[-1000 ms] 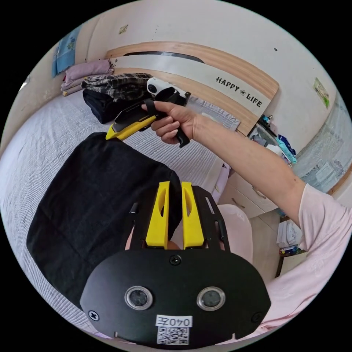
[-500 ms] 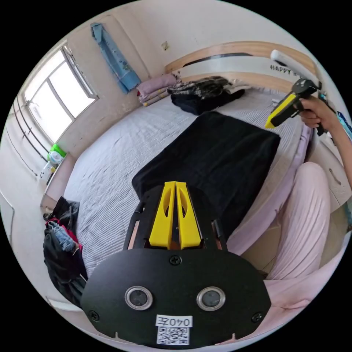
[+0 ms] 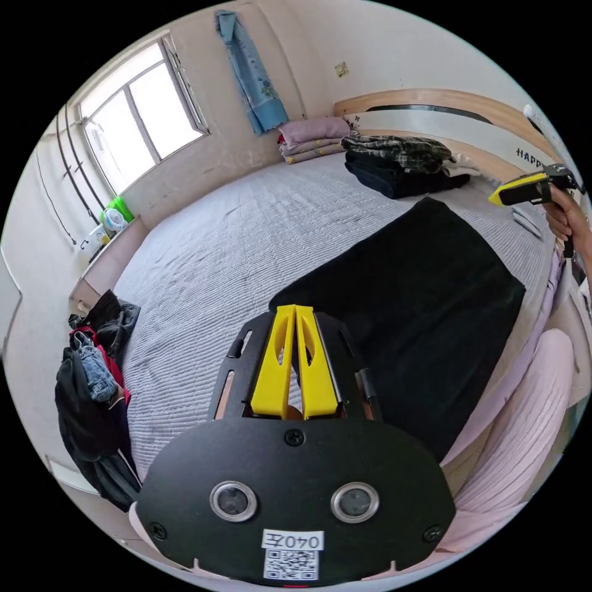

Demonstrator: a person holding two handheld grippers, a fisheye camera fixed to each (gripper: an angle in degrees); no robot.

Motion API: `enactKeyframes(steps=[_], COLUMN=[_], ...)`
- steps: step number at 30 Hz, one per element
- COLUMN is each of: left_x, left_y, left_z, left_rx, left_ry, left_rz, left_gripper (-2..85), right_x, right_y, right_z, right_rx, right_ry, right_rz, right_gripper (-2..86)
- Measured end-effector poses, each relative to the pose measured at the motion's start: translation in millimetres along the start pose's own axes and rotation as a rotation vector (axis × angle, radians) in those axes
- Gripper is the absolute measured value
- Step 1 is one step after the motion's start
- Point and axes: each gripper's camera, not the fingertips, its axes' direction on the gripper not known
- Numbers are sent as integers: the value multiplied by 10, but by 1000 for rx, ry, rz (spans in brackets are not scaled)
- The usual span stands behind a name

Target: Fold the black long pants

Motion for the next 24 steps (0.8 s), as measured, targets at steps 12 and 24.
enactKeyframes(steps=[12, 24], left_x=[687, -38], left_y=[0, 651], left_z=[887, -294], left_rx=[-113, -39], left_ry=[-258, 400], left_rz=[130, -24], left_gripper=[-9, -9], right_x=[-135, -670], right_y=[-425, 873], right_z=[1846, 662], right_rx=[-190, -138], right_ry=[1, -25], right_rz=[158, -154], right_gripper=[-10, -10])
